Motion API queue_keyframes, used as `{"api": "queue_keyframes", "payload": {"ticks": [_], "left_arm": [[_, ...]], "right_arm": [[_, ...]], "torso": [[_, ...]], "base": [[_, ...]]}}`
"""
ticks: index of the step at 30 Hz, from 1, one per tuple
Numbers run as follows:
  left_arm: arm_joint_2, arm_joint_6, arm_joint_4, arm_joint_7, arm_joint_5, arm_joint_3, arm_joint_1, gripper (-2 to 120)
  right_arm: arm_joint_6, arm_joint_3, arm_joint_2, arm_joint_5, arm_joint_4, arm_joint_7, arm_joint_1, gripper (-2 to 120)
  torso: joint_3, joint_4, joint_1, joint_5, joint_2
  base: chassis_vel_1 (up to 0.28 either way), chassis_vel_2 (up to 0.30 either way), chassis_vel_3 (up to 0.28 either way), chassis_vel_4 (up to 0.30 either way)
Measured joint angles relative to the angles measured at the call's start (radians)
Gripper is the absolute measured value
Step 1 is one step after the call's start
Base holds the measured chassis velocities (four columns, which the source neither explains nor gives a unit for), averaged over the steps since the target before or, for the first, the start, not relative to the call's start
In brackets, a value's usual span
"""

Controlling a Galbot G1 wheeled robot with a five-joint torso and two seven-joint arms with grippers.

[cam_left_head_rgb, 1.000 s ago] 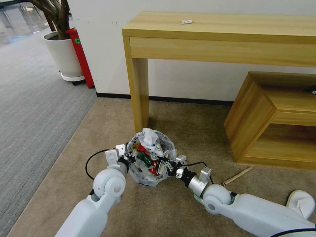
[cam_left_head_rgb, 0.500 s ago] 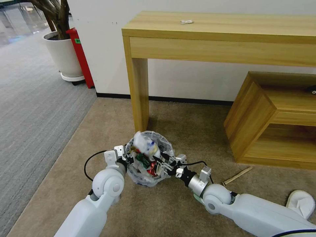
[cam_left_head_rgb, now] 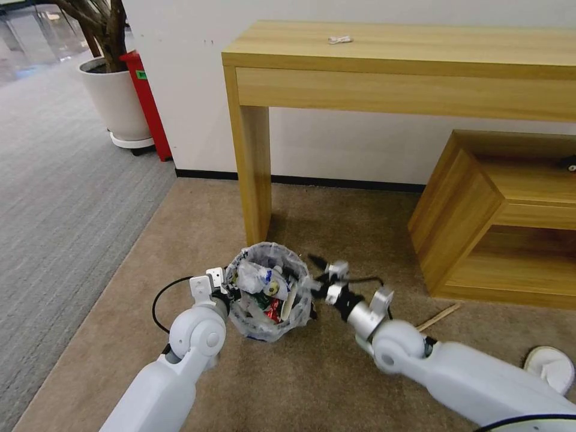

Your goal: Pick up the trash bin and place the garbage on the floor into it.

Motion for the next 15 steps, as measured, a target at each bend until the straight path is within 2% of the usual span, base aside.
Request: {"api": "queue_keyframes", "payload": {"ticks": [4, 5, 8, 10, 11, 15], "left_arm": [[0.008, 0.000, -0.001, 0.001, 0.001, -0.008, 0.003, 0], [0.008, 0.000, -0.001, 0.001, 0.001, -0.008, 0.003, 0], [0.016, -0.001, -0.010, 0.002, 0.000, -0.024, 0.012, 0], [0.018, -0.001, -0.014, 0.002, 0.000, -0.030, 0.017, 0], [0.021, -0.001, -0.022, 0.001, 0.000, -0.037, 0.025, 0], [0.021, -0.001, -0.024, -0.002, 0.000, -0.040, 0.028, 0]], "right_arm": [[-0.006, 0.110, -0.048, -0.012, 0.003, 0.058, -0.048, 100], [-0.006, 0.110, -0.048, -0.012, 0.003, 0.058, -0.048, 100], [-0.013, 0.225, -0.076, -0.041, -0.016, 0.115, -0.138, 100], [-0.018, 0.244, -0.076, -0.046, -0.024, 0.130, -0.152, 100], [-0.032, 0.282, -0.076, -0.048, -0.038, 0.162, -0.182, 100], [-0.054, 0.363, -0.060, -0.047, -0.062, 0.231, -0.242, 100]], "torso": [[0.000, -0.0004, 0.000, -0.0001, 0.000], [0.000, -0.0004, 0.000, -0.0001, 0.000], [0.000, -0.0010, 0.000, -0.0001, 0.000], [0.000, -0.0009, 0.000, 0.0001, 0.000], [0.000, 0.0002, 0.000, 0.0002, 0.000], [0.000, 0.0002, 0.000, -0.0001, 0.000]], "base": [[0.000, 0.000, 0.000, 0.000], [0.000, 0.000, 0.000, 0.000], [0.000, 0.000, 0.000, 0.000], [0.000, 0.000, 0.000, 0.000], [0.000, 0.000, 0.000, 0.000], [0.000, 0.000, 0.000, 0.000]]}}
